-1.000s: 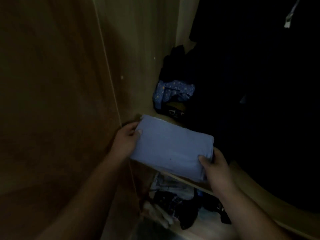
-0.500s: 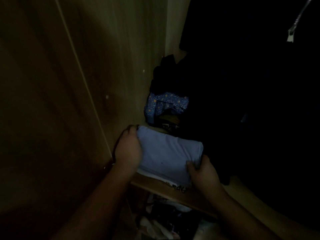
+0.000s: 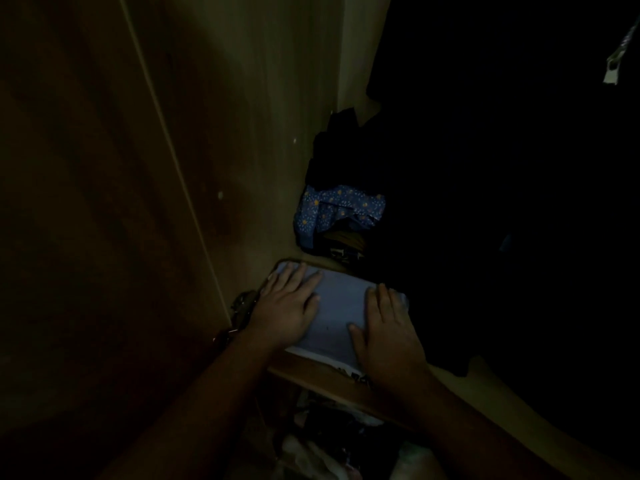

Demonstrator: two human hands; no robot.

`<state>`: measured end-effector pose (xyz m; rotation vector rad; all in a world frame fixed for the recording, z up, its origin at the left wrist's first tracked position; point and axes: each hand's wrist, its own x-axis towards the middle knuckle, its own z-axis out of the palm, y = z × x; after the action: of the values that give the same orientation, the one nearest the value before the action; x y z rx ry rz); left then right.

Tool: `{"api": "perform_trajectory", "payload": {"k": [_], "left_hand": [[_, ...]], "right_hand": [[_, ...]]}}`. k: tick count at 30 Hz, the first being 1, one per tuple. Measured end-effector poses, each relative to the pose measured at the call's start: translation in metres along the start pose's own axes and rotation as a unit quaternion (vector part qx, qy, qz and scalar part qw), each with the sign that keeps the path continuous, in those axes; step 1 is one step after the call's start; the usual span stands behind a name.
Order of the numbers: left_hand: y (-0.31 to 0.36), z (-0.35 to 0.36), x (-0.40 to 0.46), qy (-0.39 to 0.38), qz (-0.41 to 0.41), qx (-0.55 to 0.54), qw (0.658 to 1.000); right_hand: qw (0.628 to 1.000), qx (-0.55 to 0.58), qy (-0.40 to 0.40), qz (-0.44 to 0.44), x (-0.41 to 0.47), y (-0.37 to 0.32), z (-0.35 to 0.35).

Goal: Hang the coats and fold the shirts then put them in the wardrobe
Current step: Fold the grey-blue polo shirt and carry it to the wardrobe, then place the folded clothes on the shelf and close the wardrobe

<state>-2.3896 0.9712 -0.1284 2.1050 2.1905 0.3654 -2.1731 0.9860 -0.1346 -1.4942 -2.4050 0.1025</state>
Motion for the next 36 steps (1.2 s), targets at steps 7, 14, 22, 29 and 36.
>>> {"api": "perform_trajectory", "payload": {"k": [7, 14, 22, 29, 36], "left_hand": [[0.006, -0.002, 0.003, 0.007, 0.001, -0.001, 1.0], [0.021, -0.023, -0.023, 0.04, 0.031, 0.03, 0.998], [0.092, -0.03, -0.129, 0.027, 0.055, -0.029, 0.998], [0.235, -0.014, -0.26, 0.029, 0.155, -0.022, 0.987], [0.371, 0.03, -0.407, -0.056, 0.285, -0.033, 0.956]], "right_hand": [[1.0, 0.018, -0.013, 0.004, -0.002, 0.005, -0.007], [0.998, 0.056, -0.016, -0.025, -0.033, 0.003, -0.046], [0.997, 0.075, 0.001, 0.003, -0.152, 0.01, -0.087], [0.992, -0.011, 0.057, 0.115, -0.338, 0.058, -0.127], [0.957, -0.065, 0.061, 0.275, -0.574, 0.087, -0.161]]}}
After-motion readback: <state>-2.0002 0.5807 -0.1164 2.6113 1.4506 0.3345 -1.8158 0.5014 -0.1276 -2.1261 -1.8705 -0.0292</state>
